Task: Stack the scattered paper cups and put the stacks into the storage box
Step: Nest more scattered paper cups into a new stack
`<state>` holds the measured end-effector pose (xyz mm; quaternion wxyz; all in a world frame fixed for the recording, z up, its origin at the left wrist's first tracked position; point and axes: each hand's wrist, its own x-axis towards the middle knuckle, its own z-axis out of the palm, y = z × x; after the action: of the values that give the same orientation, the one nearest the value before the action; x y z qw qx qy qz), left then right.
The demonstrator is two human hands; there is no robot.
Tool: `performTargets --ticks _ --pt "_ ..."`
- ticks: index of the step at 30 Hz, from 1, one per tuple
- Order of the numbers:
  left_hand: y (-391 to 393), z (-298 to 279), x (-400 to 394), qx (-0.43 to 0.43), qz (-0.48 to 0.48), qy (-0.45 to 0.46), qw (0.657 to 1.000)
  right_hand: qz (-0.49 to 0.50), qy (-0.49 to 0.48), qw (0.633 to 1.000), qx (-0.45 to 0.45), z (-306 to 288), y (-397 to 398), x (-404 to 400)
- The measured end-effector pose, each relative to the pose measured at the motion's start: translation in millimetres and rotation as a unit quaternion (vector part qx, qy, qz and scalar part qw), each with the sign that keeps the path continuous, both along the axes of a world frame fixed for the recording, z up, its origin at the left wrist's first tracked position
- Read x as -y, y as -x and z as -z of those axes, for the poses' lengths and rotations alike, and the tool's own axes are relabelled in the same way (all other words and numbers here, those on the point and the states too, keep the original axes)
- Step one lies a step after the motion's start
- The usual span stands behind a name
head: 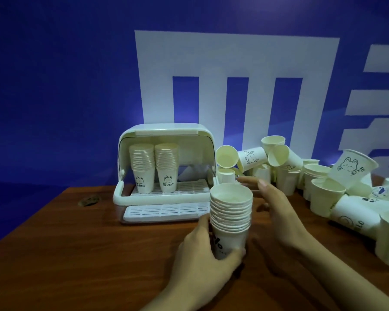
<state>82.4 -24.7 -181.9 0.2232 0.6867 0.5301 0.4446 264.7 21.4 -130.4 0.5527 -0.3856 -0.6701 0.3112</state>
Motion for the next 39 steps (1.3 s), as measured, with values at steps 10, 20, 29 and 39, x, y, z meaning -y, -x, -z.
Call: performTargets --ticks 10,20,29,39 --pt "2 -1 -9 0.068 -0.036 0.047 0.996 0.118 -0.037 0.851 0.511 17 13 -104" --pt "3 1 -9 0.076 -0.031 0.056 0.995 0.314 -0.090 0.866 0.379 23 -18 -65" --pt "3 -3 -8 0.068 -0.023 0.054 0.996 0.141 0.087 0.986 0.008 -21 -15 -28" --pt "3 -3 -6 0.036 -0.026 0.041 0.998 0.055 -0.060 0.995 -0.061 -56 18 13"
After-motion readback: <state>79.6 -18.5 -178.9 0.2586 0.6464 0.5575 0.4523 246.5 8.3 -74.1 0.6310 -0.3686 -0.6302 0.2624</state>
